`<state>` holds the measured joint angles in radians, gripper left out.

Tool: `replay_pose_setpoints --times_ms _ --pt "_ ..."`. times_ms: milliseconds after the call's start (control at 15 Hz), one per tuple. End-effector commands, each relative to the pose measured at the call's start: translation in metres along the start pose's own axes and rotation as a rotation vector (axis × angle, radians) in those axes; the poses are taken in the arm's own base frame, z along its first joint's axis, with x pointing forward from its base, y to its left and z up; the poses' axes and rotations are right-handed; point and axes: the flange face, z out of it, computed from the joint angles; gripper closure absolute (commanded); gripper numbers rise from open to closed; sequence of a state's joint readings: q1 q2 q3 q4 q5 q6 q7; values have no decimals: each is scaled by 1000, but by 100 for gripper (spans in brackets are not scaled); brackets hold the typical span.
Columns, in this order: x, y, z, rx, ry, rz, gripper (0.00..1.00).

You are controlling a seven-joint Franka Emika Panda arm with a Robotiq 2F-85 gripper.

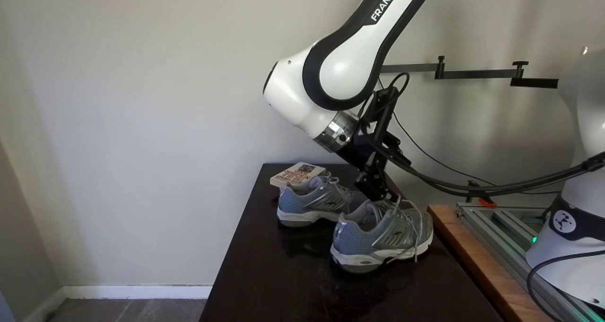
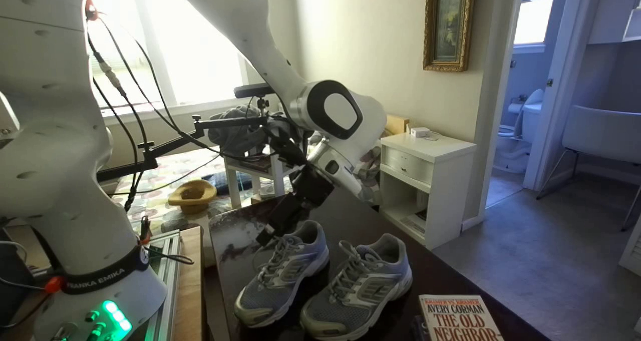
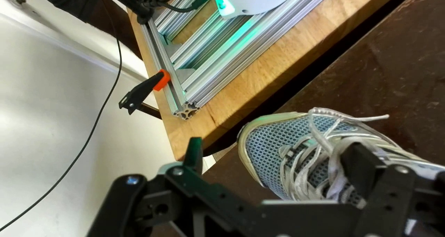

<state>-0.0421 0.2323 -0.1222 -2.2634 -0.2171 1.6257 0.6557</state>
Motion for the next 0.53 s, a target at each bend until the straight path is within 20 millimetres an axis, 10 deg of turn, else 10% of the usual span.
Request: replay_pose_setpoints --times_ms 0,467 --pt "-3 10 -9 16 -47 -8 0" --pt "-2 14 -18 -10 -52 -2 0"
